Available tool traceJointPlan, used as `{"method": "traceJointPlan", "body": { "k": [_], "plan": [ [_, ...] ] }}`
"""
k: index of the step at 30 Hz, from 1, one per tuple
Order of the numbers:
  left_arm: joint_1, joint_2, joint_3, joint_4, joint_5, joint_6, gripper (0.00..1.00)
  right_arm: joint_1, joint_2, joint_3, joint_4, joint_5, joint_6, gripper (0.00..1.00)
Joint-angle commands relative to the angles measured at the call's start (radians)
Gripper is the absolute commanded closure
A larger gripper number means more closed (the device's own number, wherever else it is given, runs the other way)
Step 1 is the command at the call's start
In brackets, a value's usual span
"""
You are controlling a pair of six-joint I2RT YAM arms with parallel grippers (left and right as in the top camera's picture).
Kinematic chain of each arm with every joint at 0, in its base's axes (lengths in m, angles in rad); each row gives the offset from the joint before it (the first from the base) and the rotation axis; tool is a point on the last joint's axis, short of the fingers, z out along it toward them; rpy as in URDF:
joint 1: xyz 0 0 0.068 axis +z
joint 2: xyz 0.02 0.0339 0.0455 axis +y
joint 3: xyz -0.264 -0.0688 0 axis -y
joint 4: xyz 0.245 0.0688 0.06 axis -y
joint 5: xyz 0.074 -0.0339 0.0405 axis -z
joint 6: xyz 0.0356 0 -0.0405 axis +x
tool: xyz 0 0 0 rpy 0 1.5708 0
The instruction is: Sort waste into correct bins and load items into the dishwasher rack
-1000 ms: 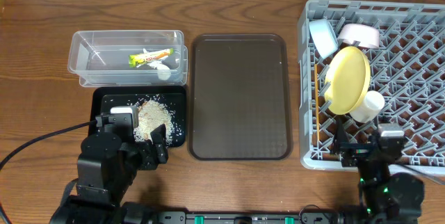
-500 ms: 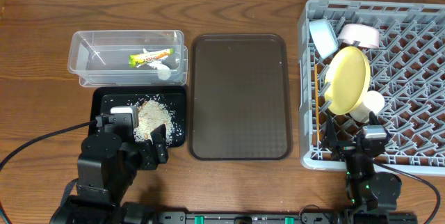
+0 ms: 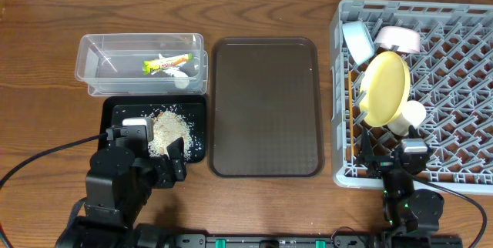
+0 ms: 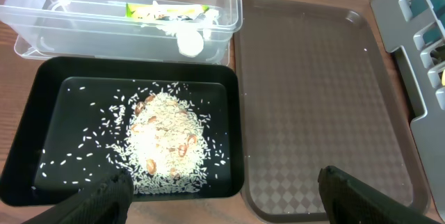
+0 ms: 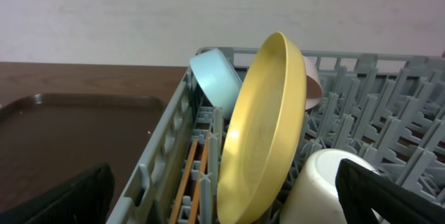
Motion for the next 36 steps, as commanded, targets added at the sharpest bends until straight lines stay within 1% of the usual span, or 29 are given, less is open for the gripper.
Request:
{"method": "traceJointPlan", "body": {
  "k": [1, 15, 17, 20, 22, 25, 29, 31, 36],
  "plan": [
    [-0.002, -0.002, -0.006, 0.004, 0.003, -0.010, 0.12, 0.020, -0.005, -0.002, -0.005, 0.007, -0.008, 0.01],
    [-0.002, -0.002, -0.006, 0.004, 0.003, -0.010, 0.12, 0.020, -0.005, -0.002, -0.005, 0.007, -0.008, 0.01],
    [-0.001, -0.005, -0.006, 0.004, -0.024, -0.009, 0.12, 0.020, -0.005, -0.002, -0.005, 0.007, -0.008, 0.01],
    [0.007, -0.037, -0.013, -0.018, -0.027, -0.001, 0.12, 0.020, -0.005, -0.002, -0.005, 0.007, -0.008, 0.01],
    [0.029, -0.082, -0.045, -0.003, -0.027, -0.001, 0.12, 0.020, -0.005, -0.002, -0.005, 0.007, -0.008, 0.01],
    [0.081, -0.168, -0.143, 0.058, -0.031, -0.002, 0.12, 0.020, -0.005, -0.002, -0.005, 0.007, -0.008, 0.01],
    [0.145, -0.310, -0.327, 0.211, -0.031, -0.002, 0.12, 0.020, -0.005, -0.002, -0.005, 0.007, -0.008, 0.01],
    [0.154, -0.382, -0.419, 0.300, -0.031, -0.002, 0.12, 0.020, -0.005, -0.002, -0.005, 0.007, -0.008, 0.01],
    [0.157, -0.497, -0.597, 0.518, -0.032, 0.005, 0.12, 0.020, -0.005, -0.002, -0.005, 0.007, -0.008, 0.01]
  ]
}}
